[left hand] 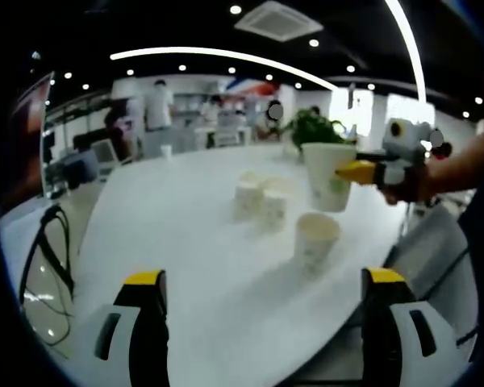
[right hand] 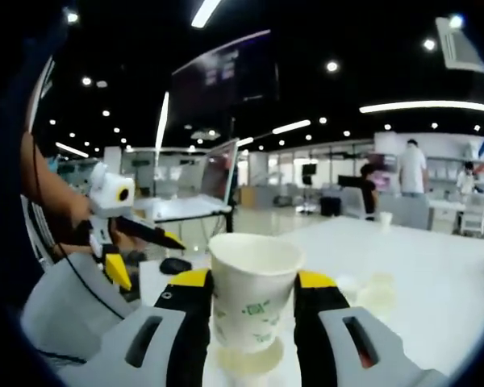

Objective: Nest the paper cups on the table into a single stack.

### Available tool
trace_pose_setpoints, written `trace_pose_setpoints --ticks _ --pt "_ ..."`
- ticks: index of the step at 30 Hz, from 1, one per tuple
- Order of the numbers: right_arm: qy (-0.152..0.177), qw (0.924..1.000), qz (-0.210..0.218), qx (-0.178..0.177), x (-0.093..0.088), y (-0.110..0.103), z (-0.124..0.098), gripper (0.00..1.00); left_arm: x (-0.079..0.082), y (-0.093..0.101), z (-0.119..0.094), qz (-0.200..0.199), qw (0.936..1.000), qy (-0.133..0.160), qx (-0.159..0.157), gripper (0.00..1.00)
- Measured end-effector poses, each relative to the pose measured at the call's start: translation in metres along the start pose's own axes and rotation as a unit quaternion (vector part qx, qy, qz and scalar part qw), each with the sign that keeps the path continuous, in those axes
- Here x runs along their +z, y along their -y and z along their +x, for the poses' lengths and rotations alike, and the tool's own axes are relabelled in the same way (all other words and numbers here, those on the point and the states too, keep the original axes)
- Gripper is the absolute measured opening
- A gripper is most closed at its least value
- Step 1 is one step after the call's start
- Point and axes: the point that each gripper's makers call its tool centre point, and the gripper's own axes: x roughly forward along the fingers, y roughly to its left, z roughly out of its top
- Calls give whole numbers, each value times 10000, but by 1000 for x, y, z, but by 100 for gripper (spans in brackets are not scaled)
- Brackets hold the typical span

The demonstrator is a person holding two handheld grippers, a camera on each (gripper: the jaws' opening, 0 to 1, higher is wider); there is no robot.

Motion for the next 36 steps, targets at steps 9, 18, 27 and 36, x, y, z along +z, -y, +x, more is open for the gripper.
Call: trace_pose_setpoints --ticks 9,18,27,36 --pt "17 10000 15 -19 -3 2 3 37 -2 0 -1 -16 10000 -40 14 100" --pt "-79 9997 218 -41 -15 2 6 37 -2 -2 0 -24 10000 -24 40 100" --pt "-321 9991 280 -75 -38 5 8 37 -1 -3 0 -24 10000 -20 27 100" --pt "-550 9981 277 -95 -55 6 9 37 -1 -5 -1 3 10000 -56 33 100"
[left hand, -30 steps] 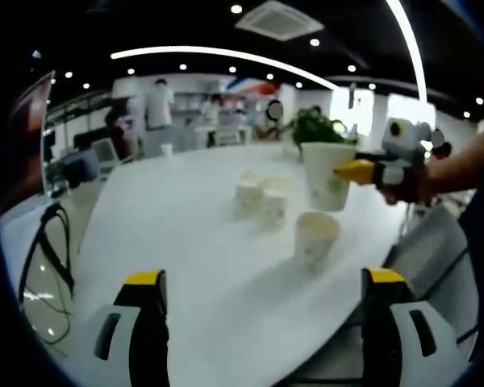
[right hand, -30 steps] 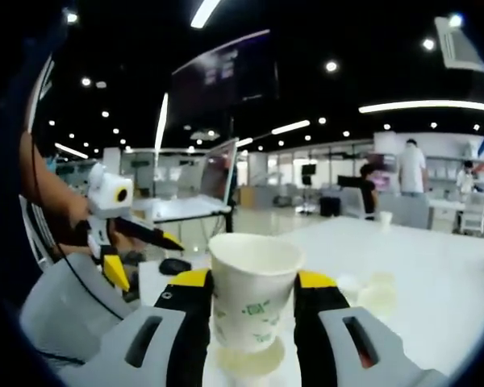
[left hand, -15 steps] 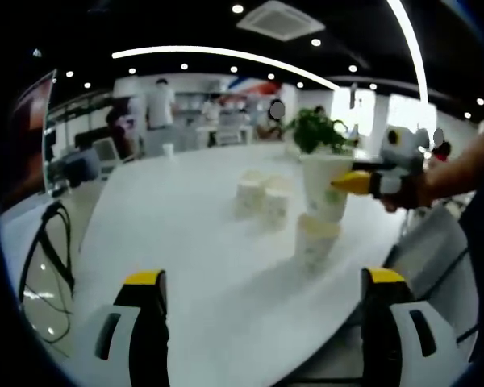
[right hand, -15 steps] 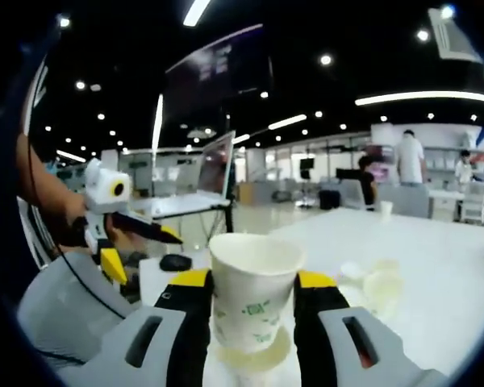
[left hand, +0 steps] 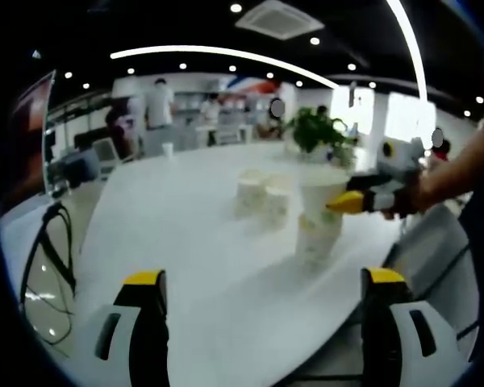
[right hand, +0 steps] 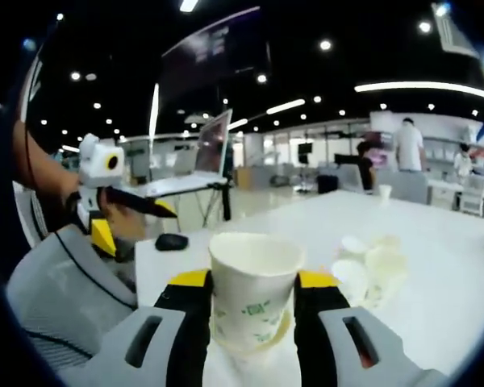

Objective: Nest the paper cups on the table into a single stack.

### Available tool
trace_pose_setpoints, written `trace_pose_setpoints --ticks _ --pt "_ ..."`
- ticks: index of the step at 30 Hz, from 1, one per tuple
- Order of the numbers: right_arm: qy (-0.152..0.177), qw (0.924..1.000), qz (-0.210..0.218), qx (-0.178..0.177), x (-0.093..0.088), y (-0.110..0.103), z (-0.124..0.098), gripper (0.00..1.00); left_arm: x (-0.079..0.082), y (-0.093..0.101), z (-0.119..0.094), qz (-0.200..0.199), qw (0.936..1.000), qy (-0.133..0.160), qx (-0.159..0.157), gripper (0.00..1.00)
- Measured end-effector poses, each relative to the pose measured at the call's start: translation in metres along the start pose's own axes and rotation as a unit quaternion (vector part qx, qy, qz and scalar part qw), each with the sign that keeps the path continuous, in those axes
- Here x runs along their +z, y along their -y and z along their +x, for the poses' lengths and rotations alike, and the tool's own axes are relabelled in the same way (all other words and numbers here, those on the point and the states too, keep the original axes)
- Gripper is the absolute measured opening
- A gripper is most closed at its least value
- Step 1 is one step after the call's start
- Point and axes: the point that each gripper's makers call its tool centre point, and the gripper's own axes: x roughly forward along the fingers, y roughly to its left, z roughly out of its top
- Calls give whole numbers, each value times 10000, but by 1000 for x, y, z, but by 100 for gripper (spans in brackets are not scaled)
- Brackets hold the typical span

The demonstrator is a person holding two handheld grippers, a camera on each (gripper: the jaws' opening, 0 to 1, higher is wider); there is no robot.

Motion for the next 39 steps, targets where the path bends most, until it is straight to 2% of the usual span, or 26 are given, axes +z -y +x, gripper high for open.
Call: trace_pose_setpoints --ticks 12,25,31,33,36,39 --pt "-435 9990 -109 24 -27 -2 0 38 -1 -3 0 38 10000 -41 -14 100" --pt "-603 9981 -154 -11 -37 -4 -2 39 -1 2 3 36 10000 -45 -64 100" --pt "-553 9983 -183 -41 -37 -4 -3 40 -2 3 3 23 10000 -44 -54 100" --pt "-571 9981 -212 -55 -35 -3 -2 46 -2 2 3 15 10000 -34 -43 100" --pt "-445 9990 -76 -18 -26 -3 -3 49 -2 2 4 4 10000 -22 -41 100" --pt "-292 9996 -61 -29 -15 -1 -5 57 0 4 6 -18 10000 9 -57 100"
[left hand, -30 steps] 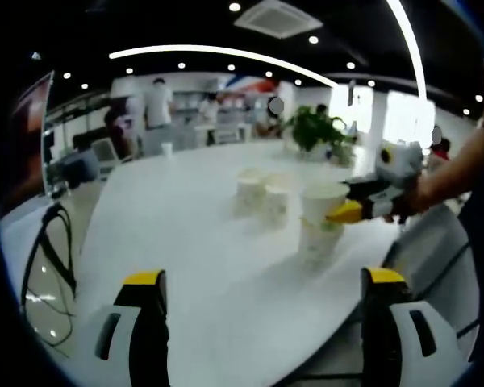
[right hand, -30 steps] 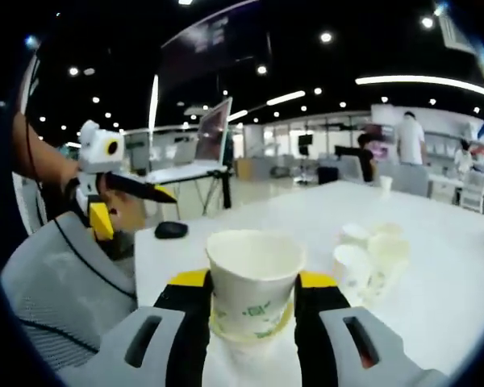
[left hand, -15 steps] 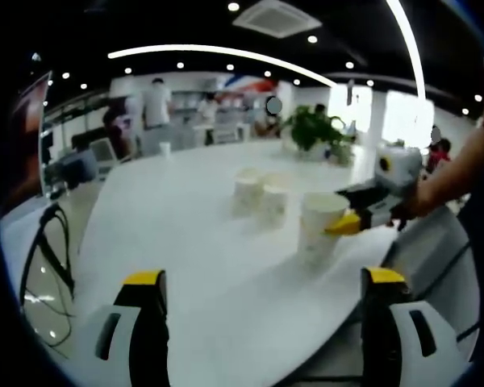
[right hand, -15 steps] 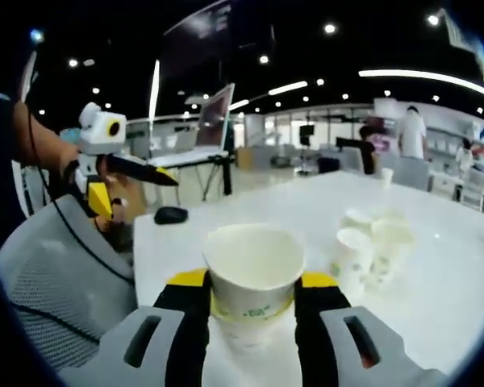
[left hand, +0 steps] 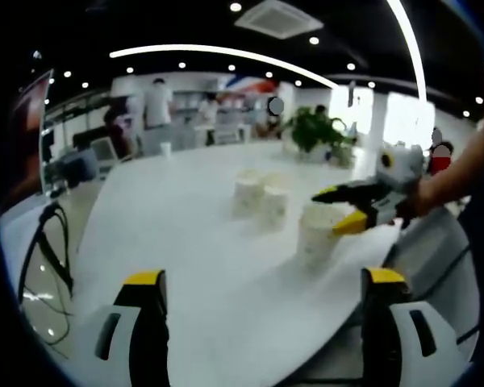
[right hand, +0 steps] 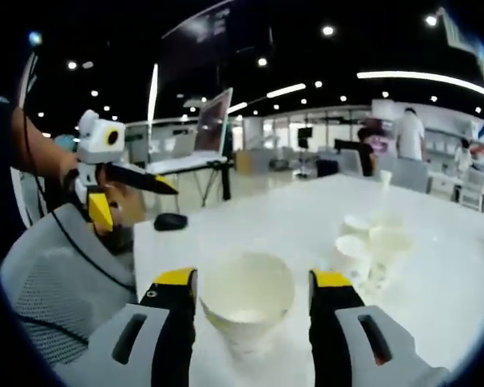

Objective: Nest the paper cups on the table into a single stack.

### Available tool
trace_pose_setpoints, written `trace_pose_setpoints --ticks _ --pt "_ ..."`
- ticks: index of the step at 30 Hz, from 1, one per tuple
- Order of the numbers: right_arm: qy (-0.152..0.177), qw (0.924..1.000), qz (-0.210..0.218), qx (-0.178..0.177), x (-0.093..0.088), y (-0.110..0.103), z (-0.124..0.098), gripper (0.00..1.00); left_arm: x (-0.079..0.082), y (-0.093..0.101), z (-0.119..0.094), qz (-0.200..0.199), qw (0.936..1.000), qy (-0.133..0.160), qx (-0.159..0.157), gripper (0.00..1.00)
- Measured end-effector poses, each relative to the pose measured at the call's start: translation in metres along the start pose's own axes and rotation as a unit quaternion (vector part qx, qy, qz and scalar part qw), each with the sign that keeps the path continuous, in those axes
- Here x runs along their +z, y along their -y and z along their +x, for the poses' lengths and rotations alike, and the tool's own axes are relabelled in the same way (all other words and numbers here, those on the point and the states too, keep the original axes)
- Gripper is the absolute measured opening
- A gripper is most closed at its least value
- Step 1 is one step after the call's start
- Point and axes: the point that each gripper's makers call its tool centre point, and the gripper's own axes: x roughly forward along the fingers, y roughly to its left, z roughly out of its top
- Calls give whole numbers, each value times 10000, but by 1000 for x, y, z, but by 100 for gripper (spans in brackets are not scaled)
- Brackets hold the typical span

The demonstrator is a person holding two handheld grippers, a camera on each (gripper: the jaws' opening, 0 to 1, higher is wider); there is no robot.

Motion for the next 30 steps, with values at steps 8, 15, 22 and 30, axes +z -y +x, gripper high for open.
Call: trace_pose_setpoints --ticks 8,15,22,30 --pt "215 9993 107 -295 30 27 -19 82 6 3 6 2 9999 109 -15 100" --pt "97 9983 136 -560 27 53 -51 86 8 7 12 -31 9998 169 -66 100" --pt "9 9959 225 -880 12 71 -80 88 9 9 14 -19 9998 190 -82 100" --pt "-77 9924 423 -1149 -5 80 -107 99 3 4 15 -132 9995 301 19 100"
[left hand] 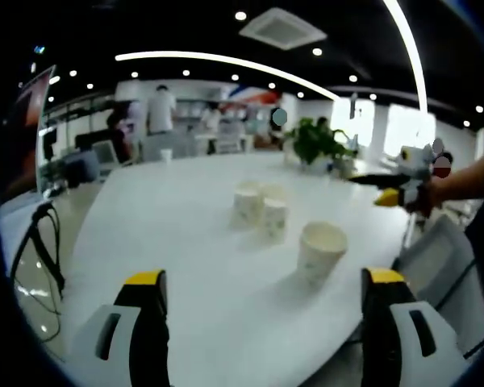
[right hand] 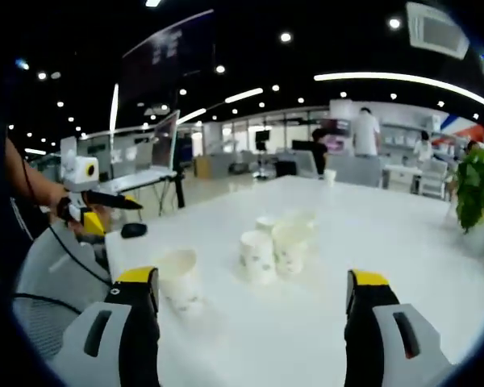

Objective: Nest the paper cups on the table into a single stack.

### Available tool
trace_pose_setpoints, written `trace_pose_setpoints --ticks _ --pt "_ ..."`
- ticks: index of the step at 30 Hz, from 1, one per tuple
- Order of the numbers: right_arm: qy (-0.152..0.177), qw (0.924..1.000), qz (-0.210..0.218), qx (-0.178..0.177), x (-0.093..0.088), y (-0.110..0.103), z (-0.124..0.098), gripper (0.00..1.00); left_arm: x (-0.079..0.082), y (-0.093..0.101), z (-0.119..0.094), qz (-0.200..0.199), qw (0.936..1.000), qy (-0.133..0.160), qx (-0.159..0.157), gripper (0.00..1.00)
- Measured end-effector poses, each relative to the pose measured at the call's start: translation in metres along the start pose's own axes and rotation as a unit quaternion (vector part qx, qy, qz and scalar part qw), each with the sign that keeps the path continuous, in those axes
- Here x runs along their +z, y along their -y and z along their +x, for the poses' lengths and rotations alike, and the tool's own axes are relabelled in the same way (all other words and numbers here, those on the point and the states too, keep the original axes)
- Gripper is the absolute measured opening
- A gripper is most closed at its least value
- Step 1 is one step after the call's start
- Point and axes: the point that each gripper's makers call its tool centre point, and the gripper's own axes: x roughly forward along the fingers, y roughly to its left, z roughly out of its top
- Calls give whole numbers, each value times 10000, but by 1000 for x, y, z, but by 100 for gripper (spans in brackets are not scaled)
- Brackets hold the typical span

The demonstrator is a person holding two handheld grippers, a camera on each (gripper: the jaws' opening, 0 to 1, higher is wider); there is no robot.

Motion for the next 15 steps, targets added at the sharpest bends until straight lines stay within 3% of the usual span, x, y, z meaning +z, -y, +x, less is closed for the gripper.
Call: trace_pose_setpoints --ticks 6,15 --pt "-118 9999 -79 -93 -12 5 -12 100 -3 3 -2 54 10000 23 10 98" --pt "-52 9998 -22 -194 -10 13 -13 100 -1 0 -1 136 9999 -17 -15 100"
